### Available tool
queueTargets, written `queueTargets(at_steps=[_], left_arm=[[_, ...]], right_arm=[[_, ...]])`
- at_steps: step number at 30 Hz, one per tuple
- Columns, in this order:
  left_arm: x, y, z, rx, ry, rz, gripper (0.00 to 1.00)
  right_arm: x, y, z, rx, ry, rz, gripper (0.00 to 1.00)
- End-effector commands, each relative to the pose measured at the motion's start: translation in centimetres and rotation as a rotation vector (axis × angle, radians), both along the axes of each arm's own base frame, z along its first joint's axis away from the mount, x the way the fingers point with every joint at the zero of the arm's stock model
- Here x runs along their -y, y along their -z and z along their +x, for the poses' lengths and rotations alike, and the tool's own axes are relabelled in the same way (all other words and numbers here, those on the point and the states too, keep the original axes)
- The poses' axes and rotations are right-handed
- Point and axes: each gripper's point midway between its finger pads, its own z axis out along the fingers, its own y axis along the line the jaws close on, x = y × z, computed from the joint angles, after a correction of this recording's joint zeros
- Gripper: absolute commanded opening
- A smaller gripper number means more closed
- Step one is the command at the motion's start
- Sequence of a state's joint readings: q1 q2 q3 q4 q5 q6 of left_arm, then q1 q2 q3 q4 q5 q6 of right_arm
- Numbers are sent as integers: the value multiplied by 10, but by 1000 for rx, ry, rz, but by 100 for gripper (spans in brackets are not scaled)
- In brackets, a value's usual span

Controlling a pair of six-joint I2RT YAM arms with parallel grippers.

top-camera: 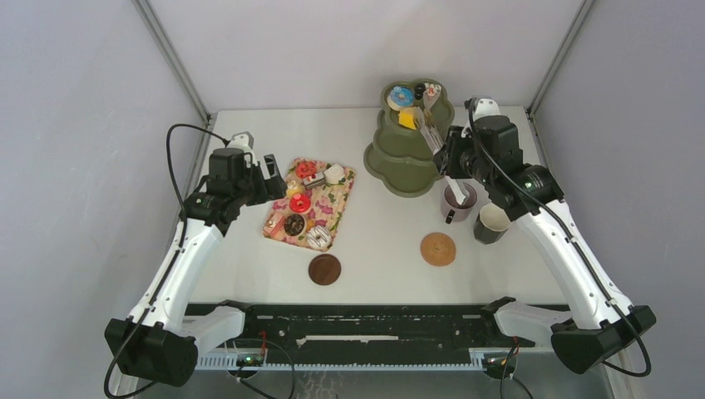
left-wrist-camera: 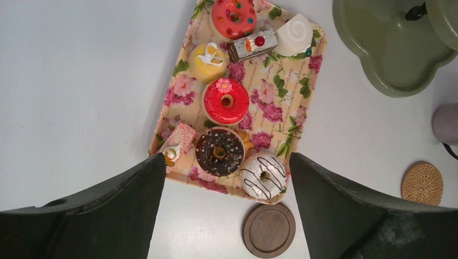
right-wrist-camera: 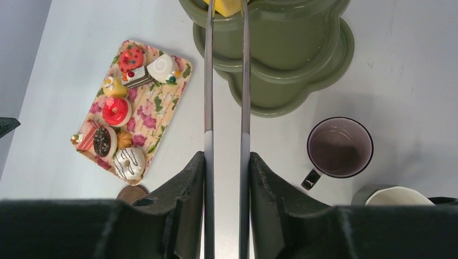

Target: Serve the afternoon tea

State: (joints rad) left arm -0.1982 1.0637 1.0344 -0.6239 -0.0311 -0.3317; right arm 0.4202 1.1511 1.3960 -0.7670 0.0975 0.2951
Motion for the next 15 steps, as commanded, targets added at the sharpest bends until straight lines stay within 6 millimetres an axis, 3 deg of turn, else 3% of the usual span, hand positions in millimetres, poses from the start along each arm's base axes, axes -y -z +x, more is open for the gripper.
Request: queueTargets(at_steps=[1, 10, 15], left_arm=[[1, -23, 5, 68, 15, 3, 89], [-1, -21, 4, 65, 7, 10, 89], [-2, -22, 4, 67, 5, 14, 89]], right_arm=[[-6, -25, 11, 81, -7, 24, 35], [-4, -24, 20, 107, 5, 4, 19], [-4, -27, 23, 139, -3, -3, 3]])
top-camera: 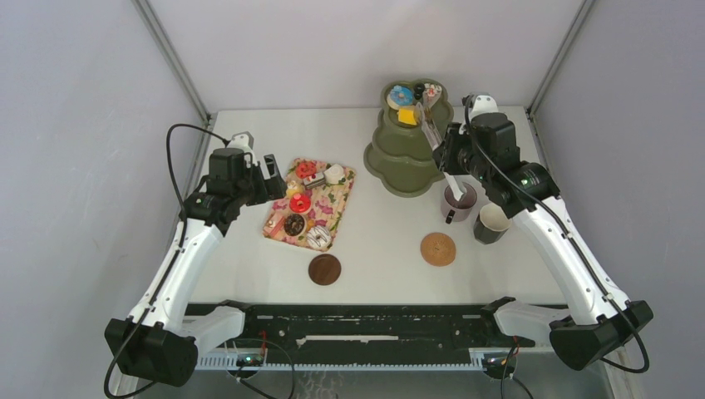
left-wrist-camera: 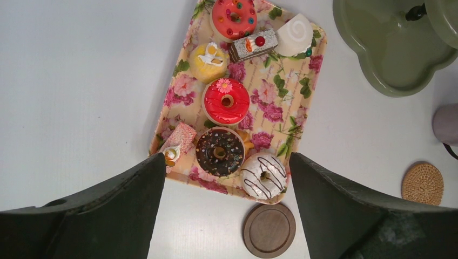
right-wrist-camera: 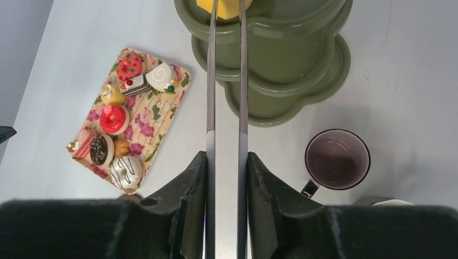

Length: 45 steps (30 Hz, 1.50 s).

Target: Serve the afternoon tea

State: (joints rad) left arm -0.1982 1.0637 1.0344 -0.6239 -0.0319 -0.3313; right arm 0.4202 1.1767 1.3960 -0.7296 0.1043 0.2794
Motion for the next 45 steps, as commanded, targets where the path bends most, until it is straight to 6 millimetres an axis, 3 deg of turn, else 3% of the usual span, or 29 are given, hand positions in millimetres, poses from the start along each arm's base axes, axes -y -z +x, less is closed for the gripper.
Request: queueTargets(at_steps=[1, 14, 21, 32, 39, 45], left_arm=[[-2, -21, 4, 65, 4, 14, 89], [-2, -19, 5, 59, 2, 14, 89], [0, -19, 5, 56, 8, 9, 89], [-1, -18, 5, 55, 5, 12, 89], [0, -18, 5, 54, 8, 11, 89], [-1, -19, 4, 57, 6, 12, 89]], right_arm=[[-2, -27, 13, 120, -2, 5, 1], [2, -13, 2, 102, -22, -20, 1], [-3, -17, -5, 102, -51, 15, 26], [-7, -17, -7, 96, -64, 37, 43], [-6, -15, -4, 93, -63, 32, 45], [-8, -11, 1, 82, -69, 26, 37]])
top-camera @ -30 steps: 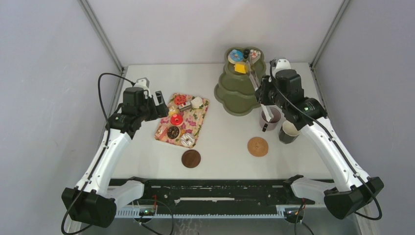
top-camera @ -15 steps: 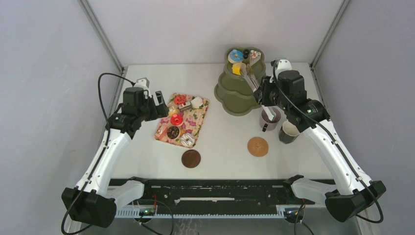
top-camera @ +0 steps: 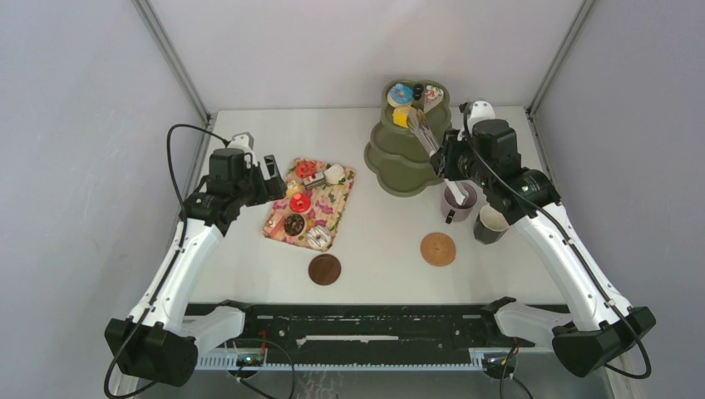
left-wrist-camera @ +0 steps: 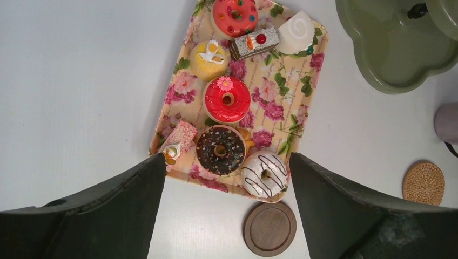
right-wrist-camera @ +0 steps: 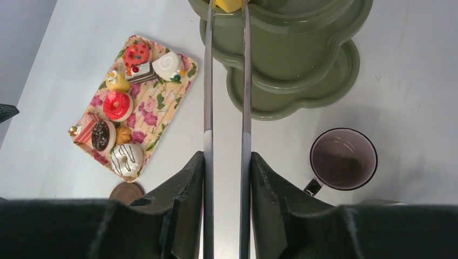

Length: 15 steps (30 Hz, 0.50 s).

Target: Serve the afternoon tea

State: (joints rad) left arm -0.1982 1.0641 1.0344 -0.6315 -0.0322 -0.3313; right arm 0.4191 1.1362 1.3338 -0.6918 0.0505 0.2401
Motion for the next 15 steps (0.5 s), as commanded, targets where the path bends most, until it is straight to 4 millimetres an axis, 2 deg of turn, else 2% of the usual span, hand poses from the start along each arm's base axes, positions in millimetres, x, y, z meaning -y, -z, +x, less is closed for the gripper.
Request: queueTargets(at_steps=[1, 5, 11, 15], left_arm=[[-1, -21, 5, 67, 5, 10, 89], [-1, -20, 5, 64, 3, 12, 89], [-1, -20, 6, 62, 4, 9, 89], [0, -21, 6, 62, 6, 6, 89]], right_arm=[[-4, -16, 9, 63, -6, 31, 35], [-3, -15, 9, 59, -6, 28, 27], [1, -19, 11, 82, 4, 9, 1], [2, -23, 14, 127, -2, -10, 0]])
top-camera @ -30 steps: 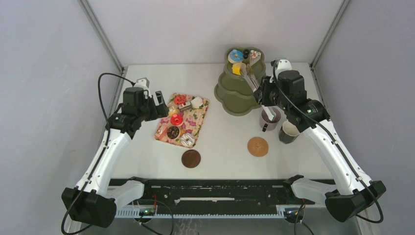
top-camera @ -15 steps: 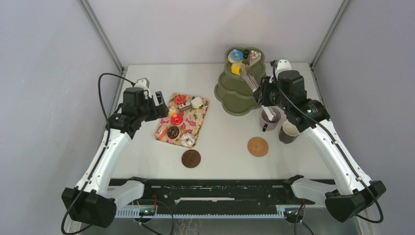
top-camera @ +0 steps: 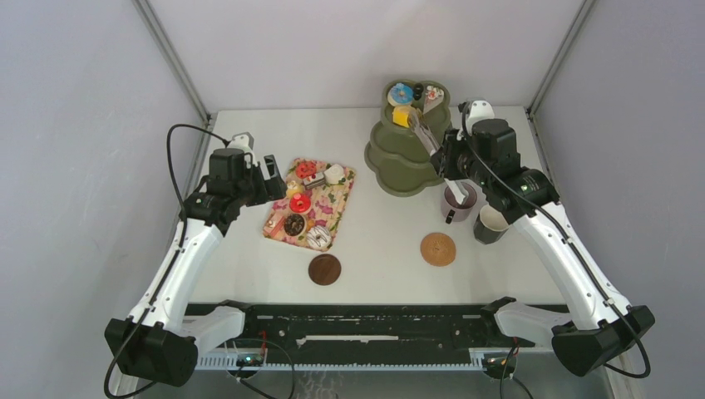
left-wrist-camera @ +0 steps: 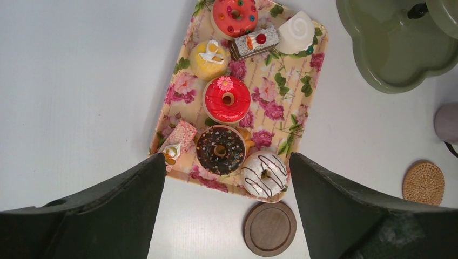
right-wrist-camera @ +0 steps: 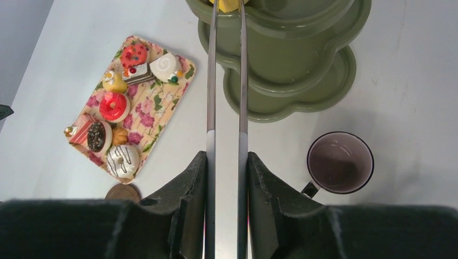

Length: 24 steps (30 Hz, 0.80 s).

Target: Serve the afternoon tea

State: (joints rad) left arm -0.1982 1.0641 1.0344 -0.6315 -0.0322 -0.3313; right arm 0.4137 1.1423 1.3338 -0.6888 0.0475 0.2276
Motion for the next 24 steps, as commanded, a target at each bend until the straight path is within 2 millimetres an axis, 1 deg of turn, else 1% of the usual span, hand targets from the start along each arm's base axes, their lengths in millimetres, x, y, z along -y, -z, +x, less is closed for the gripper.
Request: queueTargets(at_steps=[1, 7, 17, 19, 20, 24], left_arm=[[0, -20, 6, 61, 6, 7, 89], [0, -21, 6, 63, 4, 6, 89], [1, -22, 8, 63, 5, 1, 89], [2, -21, 8, 59, 8, 0, 89], [2, -22, 8, 59, 7, -2, 89], [2, -21, 9, 58, 10, -4, 89]], right_arm=[[2, -26, 13, 141, -1, -1, 0], [-2, -34, 14, 206, -26, -2, 0], [-12, -38, 13, 274, -76, -21, 0], [-12, -35, 14, 266, -75, -38, 0], [-11, -23, 14, 243, -75, -56, 0], [-8, -9, 13, 217, -74, -89, 0]])
